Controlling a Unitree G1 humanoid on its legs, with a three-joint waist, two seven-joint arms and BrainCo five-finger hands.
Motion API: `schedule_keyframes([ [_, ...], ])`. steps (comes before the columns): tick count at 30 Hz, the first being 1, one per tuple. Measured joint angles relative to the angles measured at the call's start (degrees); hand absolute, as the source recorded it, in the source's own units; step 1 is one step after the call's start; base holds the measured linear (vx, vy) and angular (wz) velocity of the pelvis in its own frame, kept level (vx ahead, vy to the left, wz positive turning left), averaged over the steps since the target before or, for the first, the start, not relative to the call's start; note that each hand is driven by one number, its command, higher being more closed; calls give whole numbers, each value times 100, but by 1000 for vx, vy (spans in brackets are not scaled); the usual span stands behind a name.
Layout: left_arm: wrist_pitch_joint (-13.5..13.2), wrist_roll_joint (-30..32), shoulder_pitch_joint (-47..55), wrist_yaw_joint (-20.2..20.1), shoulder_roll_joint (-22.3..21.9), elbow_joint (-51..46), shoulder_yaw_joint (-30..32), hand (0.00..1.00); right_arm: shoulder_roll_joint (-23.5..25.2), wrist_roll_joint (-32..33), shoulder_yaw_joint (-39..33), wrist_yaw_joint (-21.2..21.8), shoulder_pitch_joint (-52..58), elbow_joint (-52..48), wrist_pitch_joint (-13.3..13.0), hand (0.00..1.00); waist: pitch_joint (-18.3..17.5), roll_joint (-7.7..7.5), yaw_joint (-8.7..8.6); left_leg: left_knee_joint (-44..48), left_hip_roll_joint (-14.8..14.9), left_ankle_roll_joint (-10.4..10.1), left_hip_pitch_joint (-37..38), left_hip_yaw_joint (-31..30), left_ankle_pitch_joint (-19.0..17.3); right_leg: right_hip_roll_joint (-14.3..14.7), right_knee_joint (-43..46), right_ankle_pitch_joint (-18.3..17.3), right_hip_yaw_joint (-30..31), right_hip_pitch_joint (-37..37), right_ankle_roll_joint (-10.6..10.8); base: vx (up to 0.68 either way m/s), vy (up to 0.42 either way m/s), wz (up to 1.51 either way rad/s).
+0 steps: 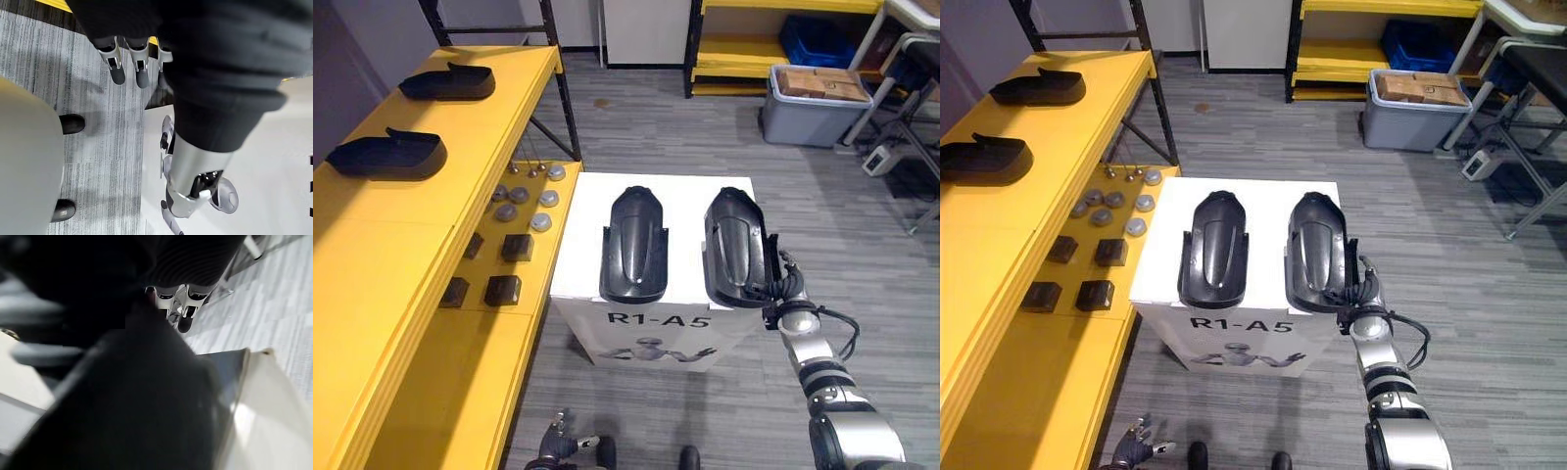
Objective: Walk over and take plastic housings, then place them on the shelf
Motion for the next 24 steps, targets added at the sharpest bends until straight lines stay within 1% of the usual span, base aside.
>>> schedule_keyframes([
  [2,0,-4,-36,8,-24,2,0,0,50,45,-8,-5,-48,30,9,100,0,0,2,-1,1,-2,0,1,1,2,-15,0,-4,9,0,0,0,0],
  [4,0,-18,-55,9,-46,6,0,0,143,289,-218,-35,-171,193,10,100,3,3,-6,-1,1,-4,9,6,3,3,-25,0,-5,25,0,0,0,0],
  [9,1,-42,-65,27,-42,18,3,0,59,626,-237,-108,-204,340,23,100,88,6,-19,-6,21,-40,132,41,-23,20,-108,2,10,182,-4,3,1,-2],
  [13,2,-44,-115,37,-38,15,3,0,72,656,-232,-94,-62,167,28,100,92,7,-27,-5,74,-73,150,90,-45,64,-116,3,47,182,-6,5,-4,-7],
  [18,14,-43,-121,73,-40,-133,20,0,99,601,-315,-84,676,-1081,44,100,91,8,-24,17,97,-90,152,98,-57,86,-123,2,55,184,-7,0,0,0],
  [21,24,-40,-21,85,-52,-642,187,0,166,379,-599,-105,1202,-1994,97,100,90,10,-26,19,87,-90,152,90,-57,76,-118,2,51,185,-7,0,0,0],
  [24,20,-40,78,102,-55,-1209,427,0,190,170,-865,-181,1511,-2648,100,100,85,14,-61,19,85,-89,153,85,-57,74,-109,3,50,183,-6,0,0,0],
])
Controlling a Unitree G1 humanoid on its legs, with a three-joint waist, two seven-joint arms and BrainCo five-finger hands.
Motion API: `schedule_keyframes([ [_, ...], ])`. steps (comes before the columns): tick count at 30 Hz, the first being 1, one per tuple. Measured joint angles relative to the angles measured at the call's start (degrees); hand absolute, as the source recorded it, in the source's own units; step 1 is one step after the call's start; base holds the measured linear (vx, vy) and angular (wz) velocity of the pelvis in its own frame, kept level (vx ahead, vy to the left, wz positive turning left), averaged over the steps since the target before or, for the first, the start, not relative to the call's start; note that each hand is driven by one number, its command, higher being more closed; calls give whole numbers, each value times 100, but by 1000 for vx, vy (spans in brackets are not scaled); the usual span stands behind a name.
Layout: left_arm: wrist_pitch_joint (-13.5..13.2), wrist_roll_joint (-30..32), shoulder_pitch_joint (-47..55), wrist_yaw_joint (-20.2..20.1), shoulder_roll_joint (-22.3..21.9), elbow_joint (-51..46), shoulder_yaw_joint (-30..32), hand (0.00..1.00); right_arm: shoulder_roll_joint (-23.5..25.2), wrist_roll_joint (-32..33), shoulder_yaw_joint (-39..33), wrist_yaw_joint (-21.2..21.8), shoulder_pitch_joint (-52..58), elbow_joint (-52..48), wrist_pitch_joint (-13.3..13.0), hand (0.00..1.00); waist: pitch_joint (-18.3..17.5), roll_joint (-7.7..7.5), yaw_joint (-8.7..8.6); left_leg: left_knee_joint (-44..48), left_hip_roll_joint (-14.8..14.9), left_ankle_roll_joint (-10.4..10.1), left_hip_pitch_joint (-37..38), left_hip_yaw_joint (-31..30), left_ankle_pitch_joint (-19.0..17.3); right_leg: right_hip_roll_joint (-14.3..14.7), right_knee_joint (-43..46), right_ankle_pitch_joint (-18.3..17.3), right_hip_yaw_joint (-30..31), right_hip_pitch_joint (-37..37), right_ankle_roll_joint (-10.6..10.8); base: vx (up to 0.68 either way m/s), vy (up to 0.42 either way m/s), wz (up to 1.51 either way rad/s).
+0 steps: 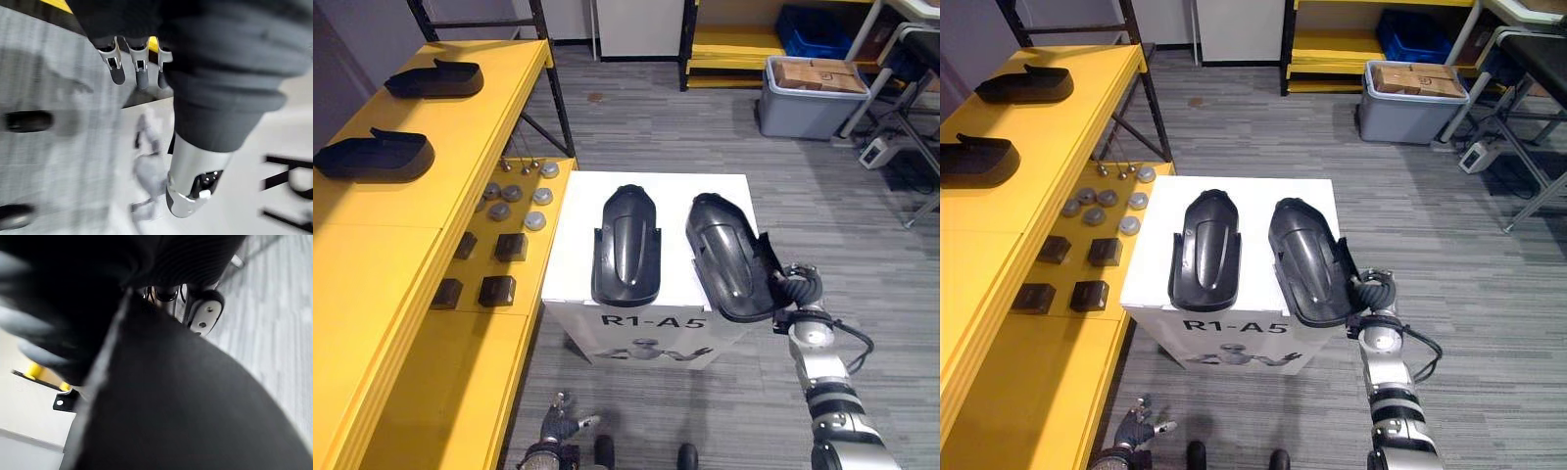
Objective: Walk over and take plastic housings, then place them on the shelf
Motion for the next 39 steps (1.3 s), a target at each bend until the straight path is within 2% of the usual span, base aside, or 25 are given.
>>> schedule_keyframes([
  [5,-44,-6,303,24,-36,-1404,259,0,67,-312,-276,-168,398,-1355,-4,100,-36,22,-103,1,7,1,-2,-7,0,2,6,0,6,-5,0,0,0,0],
  [9,-134,-207,349,74,-153,-2514,278,0,432,-463,-388,-284,594,-2216,-20,100,-106,36,-104,2,12,1,-1,-4,0,7,6,-1,10,-4,1,0,0,0],
  [13,-258,-369,337,86,-370,-3427,254,0,789,-629,-238,-284,658,-2770,-62,100,-152,60,-97,3,7,2,15,-7,0,0,9,-2,4,12,3,0,0,0],
  [16,-345,-467,302,91,-417,-3978,37,0,967,-815,271,-273,830,-3266,-234,100,-236,101,-93,3,8,2,35,-17,0,0,11,-4,-5,35,4,0,0,0],
  [24,-362,-600,-456,117,-446,-4093,-1090,0,1184,-1443,1547,-155,852,-3551,-391,100,-347,102,-83,1,12,3,156,7,-1,1,61,-9,27,120,10,-8,4,-1],
  [27,-362,-699,-641,146,-451,-4089,-1314,0,1331,-1537,1834,-118,851,-3561,-396,100,-411,102,-59,1,22,3,153,91,-1,10,100,-8,119,53,9,-21,15,-12],
  [33,-351,-1017,-815,348,-354,-3955,-1497,0,1262,-1604,1856,-171,848,-3567,-388,100,-559,101,-83,1,16,4,145,106,1,6,113,-7,136,30,8,-1,3,-2],
  [39,-284,-1153,-954,514,-85,-3895,-1794,0,973,-1695,1907,-211,851,-3524,-387,100,-724,99,-99,1,22,3,141,111,1,11,113,-4,141,23,5,0,0,0],
])
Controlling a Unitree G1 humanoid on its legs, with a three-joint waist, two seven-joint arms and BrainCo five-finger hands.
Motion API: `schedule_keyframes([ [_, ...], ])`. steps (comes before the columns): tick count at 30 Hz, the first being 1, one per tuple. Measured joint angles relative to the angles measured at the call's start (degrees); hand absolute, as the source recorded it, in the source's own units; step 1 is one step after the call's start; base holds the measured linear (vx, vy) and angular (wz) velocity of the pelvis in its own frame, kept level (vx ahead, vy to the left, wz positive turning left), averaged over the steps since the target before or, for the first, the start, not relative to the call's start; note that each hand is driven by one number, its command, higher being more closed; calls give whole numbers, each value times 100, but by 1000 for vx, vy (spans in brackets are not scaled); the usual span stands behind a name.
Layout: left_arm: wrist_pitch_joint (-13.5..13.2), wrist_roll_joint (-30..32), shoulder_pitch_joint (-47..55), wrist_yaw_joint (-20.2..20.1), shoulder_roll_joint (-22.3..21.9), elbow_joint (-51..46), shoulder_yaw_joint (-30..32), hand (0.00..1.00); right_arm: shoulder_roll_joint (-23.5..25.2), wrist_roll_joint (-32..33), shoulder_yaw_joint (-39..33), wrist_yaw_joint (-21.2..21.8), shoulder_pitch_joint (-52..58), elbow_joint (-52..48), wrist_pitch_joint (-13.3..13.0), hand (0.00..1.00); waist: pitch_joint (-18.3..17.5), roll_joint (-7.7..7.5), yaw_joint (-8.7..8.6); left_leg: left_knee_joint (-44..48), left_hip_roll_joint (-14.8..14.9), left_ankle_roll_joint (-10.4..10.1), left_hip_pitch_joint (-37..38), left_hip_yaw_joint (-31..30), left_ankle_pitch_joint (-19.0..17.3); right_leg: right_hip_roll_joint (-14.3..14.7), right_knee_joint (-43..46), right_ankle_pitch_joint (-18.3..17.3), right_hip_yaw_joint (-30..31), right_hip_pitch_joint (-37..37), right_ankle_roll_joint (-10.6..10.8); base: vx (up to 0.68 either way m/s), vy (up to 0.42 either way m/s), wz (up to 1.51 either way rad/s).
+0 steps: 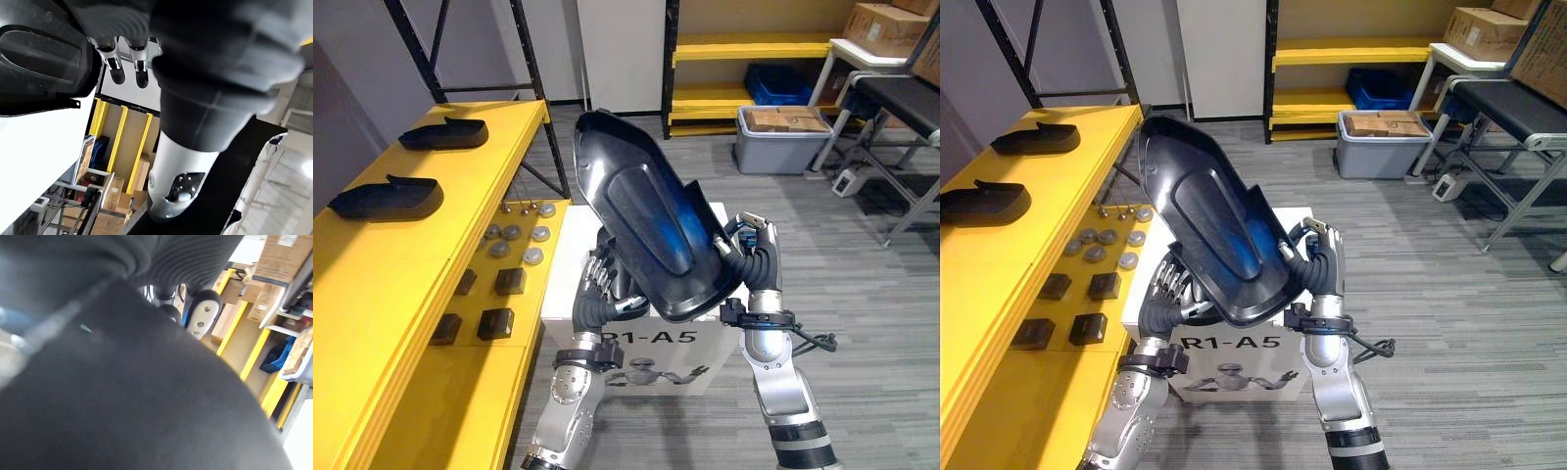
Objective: Walk over and take plastic housings, then place them on the shelf
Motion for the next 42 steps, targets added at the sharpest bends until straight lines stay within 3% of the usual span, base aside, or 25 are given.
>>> schedule_keyframes([
  [10,196,-53,-112,28,368,385,-413,0,-610,-136,324,-69,77,215,8,100,-99,-37,5,15,56,-2,-43,11,0,28,-4,16,12,-23,-23,0,0,0],
  [15,216,-221,-109,-29,433,393,-451,0,-605,-242,321,-118,95,340,30,100,-97,-48,15,36,72,-2,-68,-5,0,47,-4,18,9,-24,-27,0,0,0],
  [29,294,-1121,78,-917,419,409,-400,0,-509,-256,209,65,95,458,43,100,-104,-75,137,5,68,-24,-28,-7,16,72,-3,19,3,-15,-28,0,0,0],
  [42,327,-1292,301,-1054,416,596,-274,0,-368,-289,300,185,93,458,42,100,-112,-154,136,3,68,-30,-28,-11,24,72,-5,18,2,-16,-27,0,0,0],
])
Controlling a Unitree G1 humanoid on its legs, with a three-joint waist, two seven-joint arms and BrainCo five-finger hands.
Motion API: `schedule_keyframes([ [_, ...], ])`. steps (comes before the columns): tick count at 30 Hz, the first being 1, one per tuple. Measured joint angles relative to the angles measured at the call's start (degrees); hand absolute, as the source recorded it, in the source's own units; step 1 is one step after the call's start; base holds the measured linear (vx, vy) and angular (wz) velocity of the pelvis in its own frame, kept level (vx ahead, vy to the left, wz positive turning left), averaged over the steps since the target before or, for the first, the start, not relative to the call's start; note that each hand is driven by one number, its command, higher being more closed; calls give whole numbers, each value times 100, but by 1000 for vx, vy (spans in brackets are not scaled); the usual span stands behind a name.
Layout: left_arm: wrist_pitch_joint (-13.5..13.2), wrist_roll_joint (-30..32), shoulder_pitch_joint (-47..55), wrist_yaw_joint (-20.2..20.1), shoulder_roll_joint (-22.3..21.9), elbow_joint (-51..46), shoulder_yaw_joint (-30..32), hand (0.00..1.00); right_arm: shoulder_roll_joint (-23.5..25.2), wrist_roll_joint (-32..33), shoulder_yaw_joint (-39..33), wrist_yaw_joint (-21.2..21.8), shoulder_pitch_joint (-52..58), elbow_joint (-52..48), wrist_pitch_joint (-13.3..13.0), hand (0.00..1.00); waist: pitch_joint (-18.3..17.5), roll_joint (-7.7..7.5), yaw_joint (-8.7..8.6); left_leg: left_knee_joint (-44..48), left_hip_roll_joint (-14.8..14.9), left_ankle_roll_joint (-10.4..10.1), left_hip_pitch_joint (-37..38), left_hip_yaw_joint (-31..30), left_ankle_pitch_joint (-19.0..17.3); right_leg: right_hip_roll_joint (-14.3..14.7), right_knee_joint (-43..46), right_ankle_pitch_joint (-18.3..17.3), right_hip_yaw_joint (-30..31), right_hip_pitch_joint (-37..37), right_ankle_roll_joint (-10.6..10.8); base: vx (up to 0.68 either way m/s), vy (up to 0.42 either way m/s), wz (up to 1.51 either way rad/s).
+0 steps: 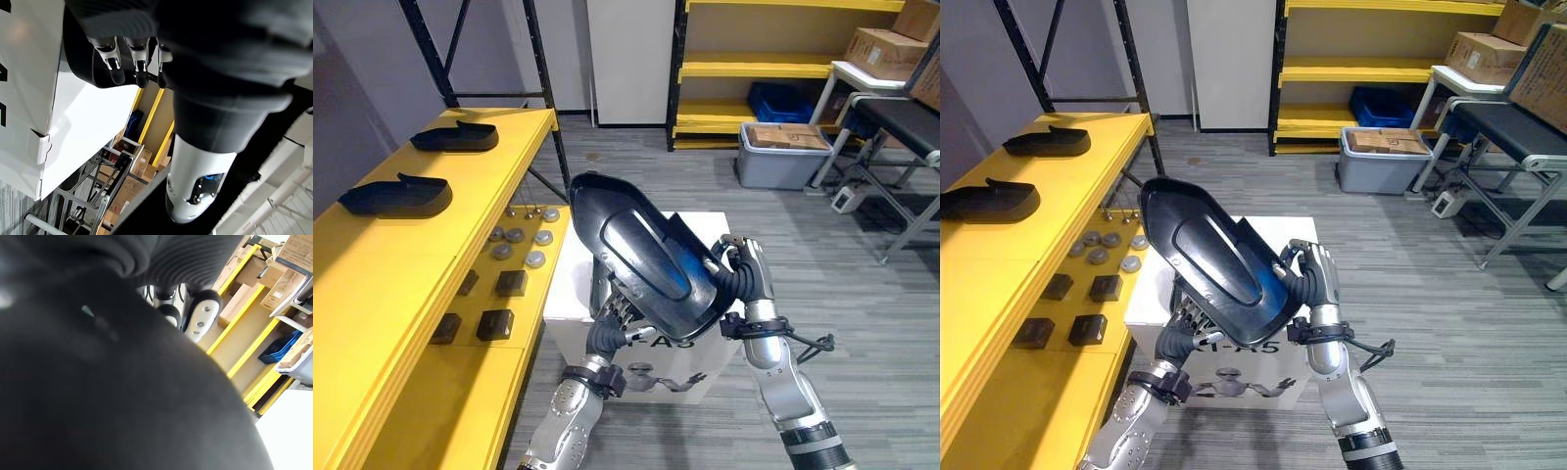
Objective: Walk over and take plastic housings, then place them on the shelf
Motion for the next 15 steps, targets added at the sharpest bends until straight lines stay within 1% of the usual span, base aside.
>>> schedule_keyframes([
  [4,-1,-45,67,-4,-20,-1,85,0,22,-64,29,10,-10,0,-8,100,-3,-6,3,0,-1,0,0,0,0,-1,0,0,0,0,0,0,0,0],
  [9,-1,-47,183,-6,-151,-2,126,0,22,-71,23,50,-12,0,-10,100,-2,-8,1,-1,0,0,0,-1,0,1,0,0,0,0,0,0,0,0],
  [15,-6,-47,274,-9,-260,-7,480,0,44,-135,-57,50,-12,0,-10,100,-1,-8,2,-1,-1,0,0,-4,1,-1,2,-1,-1,1,1,0,0,0],
])
